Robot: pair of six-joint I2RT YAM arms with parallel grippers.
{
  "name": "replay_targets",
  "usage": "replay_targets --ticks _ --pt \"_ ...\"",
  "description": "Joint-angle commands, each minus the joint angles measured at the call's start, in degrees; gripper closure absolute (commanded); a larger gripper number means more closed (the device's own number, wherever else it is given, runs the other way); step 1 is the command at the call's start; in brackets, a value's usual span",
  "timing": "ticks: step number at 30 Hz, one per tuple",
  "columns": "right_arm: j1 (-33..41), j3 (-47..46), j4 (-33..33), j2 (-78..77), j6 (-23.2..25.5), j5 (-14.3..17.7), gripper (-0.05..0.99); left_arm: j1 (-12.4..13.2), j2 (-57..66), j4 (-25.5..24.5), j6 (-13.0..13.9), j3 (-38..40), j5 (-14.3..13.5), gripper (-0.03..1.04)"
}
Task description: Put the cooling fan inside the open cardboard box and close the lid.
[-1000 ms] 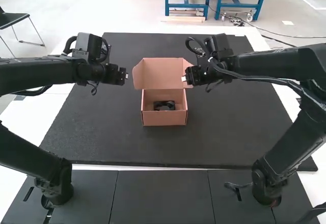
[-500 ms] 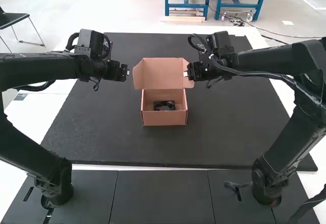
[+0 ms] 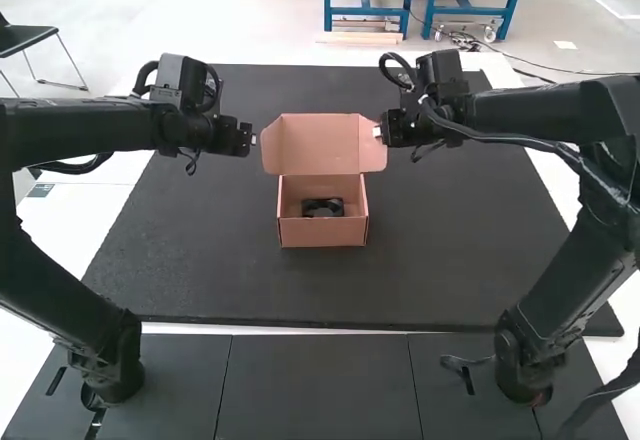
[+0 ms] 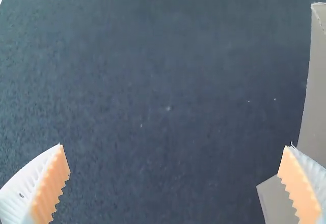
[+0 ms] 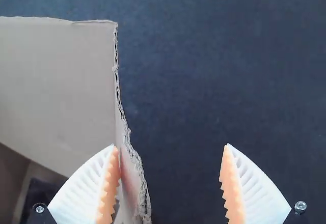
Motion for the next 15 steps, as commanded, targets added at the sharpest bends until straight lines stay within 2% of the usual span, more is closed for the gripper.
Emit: replay_targets --ticks 1,4,15 --pt "-0.72 2.70 -0.70 -0.68 0.36 -0.29 0.48 0.27 0.21 0.42 -0.51 2.22 -0.73 0.04" --pt "-0.63 3.49 -2.02 -1.03 0.36 -0.38 0.52 0.18 0.48 0.33 -0.51 2.58 -0.73 0.04" --pt "-0.72 3.57 -5.01 -2.17 -0.70 -0.91 0.52 -1.58 3.20 1.47 -0.51 4.25 -0.73 0.04"
